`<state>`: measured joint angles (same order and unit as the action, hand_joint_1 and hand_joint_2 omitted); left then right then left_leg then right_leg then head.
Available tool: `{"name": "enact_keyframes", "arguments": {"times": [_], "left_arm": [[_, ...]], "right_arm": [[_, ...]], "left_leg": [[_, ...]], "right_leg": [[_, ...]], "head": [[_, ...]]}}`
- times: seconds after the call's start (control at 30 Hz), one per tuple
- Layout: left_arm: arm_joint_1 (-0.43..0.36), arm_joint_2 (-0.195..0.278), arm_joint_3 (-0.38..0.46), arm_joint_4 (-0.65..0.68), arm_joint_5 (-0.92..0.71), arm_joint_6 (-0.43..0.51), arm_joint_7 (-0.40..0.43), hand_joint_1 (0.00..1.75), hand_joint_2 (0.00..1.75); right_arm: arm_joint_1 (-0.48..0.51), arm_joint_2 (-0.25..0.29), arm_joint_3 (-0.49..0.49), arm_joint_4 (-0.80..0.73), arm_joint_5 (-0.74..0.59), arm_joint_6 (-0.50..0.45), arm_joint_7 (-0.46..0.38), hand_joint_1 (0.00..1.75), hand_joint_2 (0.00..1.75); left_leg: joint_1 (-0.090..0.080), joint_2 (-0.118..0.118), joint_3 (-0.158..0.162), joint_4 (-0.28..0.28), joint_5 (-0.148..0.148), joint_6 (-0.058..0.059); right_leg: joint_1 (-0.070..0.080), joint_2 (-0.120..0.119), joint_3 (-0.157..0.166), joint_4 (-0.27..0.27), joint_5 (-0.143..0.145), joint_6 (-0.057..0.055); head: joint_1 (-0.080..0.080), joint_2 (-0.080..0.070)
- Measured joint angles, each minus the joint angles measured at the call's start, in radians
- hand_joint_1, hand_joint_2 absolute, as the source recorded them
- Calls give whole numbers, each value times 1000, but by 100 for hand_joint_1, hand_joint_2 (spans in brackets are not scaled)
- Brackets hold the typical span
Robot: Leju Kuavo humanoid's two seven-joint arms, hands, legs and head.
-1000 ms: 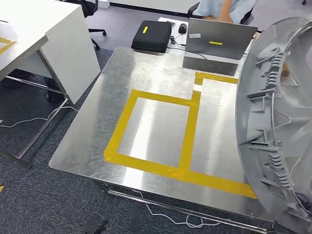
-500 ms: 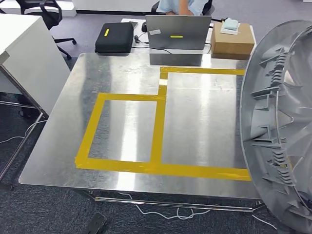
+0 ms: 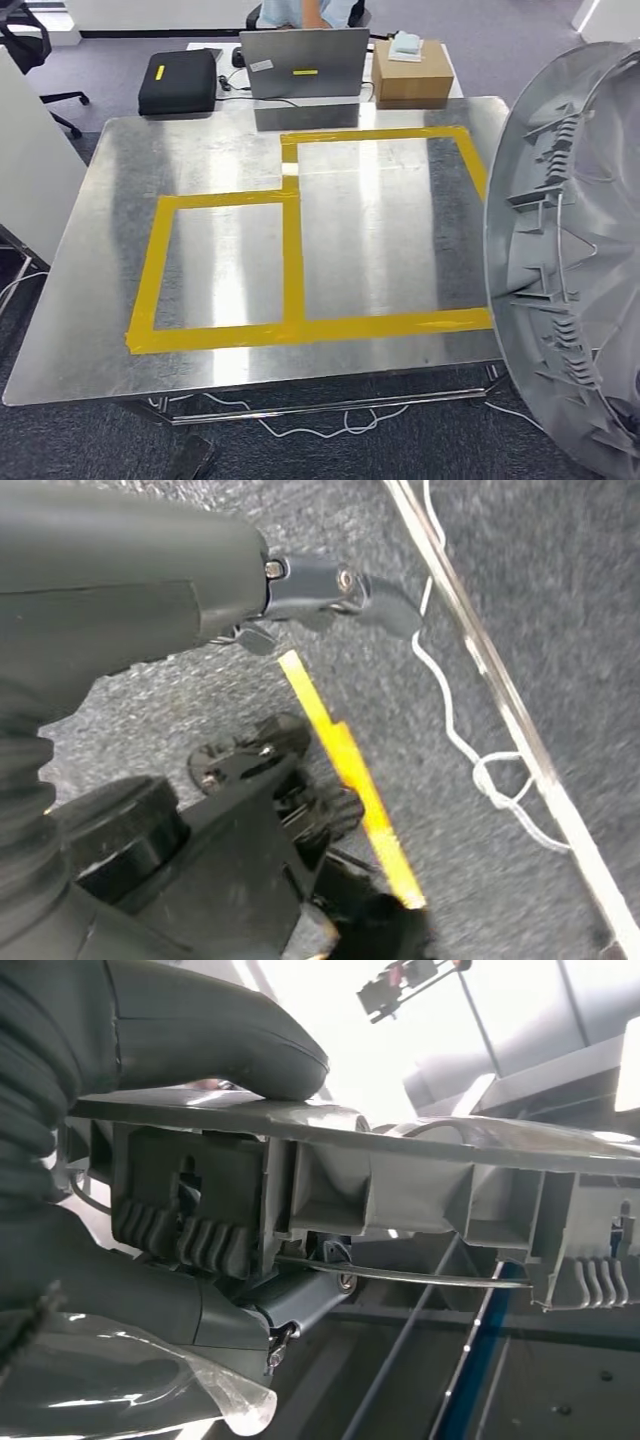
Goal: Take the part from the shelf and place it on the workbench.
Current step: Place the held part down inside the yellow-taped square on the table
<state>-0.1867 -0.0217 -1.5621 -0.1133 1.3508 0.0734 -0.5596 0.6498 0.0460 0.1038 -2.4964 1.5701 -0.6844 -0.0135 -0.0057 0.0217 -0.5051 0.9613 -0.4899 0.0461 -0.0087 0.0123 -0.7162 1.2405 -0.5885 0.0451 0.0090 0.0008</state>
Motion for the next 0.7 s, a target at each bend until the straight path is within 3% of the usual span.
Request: {"name": "enact_keyframes", "arguments": {"times": [0.03,0.07,0.13,0.17,0.23,0.3,0.33,0.4,0.47,0.53,0.57,0.6,0.63,0.7], "left_arm": [[2,0,0,0,0,0,0,0,175],[2,-1,0,0,0,0,0,0,175],[1,-1,0,0,0,0,0,0,175],[1,0,0,0,1,0,0,0,175],[0,1,0,0,1,0,0,0,175],[-2,1,0,0,3,0,0,0,175],[-4,1,0,0,4,0,-1,0,175],[-7,1,0,0,3,0,-1,0,175],[-6,1,0,0,-7,-1,1,0,175],[-4,1,0,0,-19,-3,6,0,175],[-5,1,-1,0,-23,-3,8,0,175],[-6,1,-1,-1,-27,-4,10,0,175],[-8,1,-1,-1,-30,-4,13,0,175],[-12,4,-1,-1,-39,-8,17,0,175]], "right_arm": [[1,-1,0,2,0,0,2,175,175],[1,-2,0,4,0,0,4,175,175],[2,-5,0,6,0,0,11,175,175],[2,-7,0,7,0,0,14,175,175],[2,-9,0,10,0,0,19,175,175],[5,-11,1,12,0,0,29,175,175],[8,-13,1,14,0,0,36,175,175],[15,-18,1,20,0,0,53,175,175],[20,-26,0,35,-2,0,71,175,175],[30,-36,-5,57,-9,0,89,175,175],[36,-42,-10,68,-16,0,96,175,175],[41,-47,-15,79,-24,0,102,175,175],[45,-52,-21,89,-35,0,106,175,175],[51,-64,-41,113,-77,4,110,175,175]], "left_leg": [[0,15,-1,0,0,-1],[2,29,-1,1,0,-3],[4,52,0,6,-4,-12],[3,61,0,11,-9,-19],[-2,77,1,20,-15,-31],[-2,92,4,22,-16,-40],[0,86,4,25,-21,-46],[6,41,-14,74,-61,-55],[9,-4,-71,202,-131,-58],[8,-12,-125,316,-169,-53],[8,-13,-130,323,-157,-48],[7,-16,-119,295,-129,-42],[5,-25,-95,236,-89,-33],[1,-69,-42,111,-28,-15]], "right_leg": [[-4,-5,-5,26,-6,6],[-8,-11,11,11,7,11],[-15,-42,92,-117,59,20],[-15,-62,133,-183,77,20],[-13,-82,172,-247,86,7],[-9,-63,169,-244,87,-12],[-9,-54,167,-245,89,-19],[-11,-36,165,-247,94,-32],[-9,-15,160,-247,98,-41],[-4,10,157,-247,100,-45],[-1,23,157,-246,101,-46],[2,36,157,-246,101,-47],[4,49,158,-246,102,-48],[6,72,156,-245,105,-45]], "head": [[0,0],[0,0],[0,0],[1,0],[-1,0],[-4,0],[-5,0],[-8,0],[-10,0],[-10,0],[-10,0],[-10,0],[-10,0],[-9,0]]}}
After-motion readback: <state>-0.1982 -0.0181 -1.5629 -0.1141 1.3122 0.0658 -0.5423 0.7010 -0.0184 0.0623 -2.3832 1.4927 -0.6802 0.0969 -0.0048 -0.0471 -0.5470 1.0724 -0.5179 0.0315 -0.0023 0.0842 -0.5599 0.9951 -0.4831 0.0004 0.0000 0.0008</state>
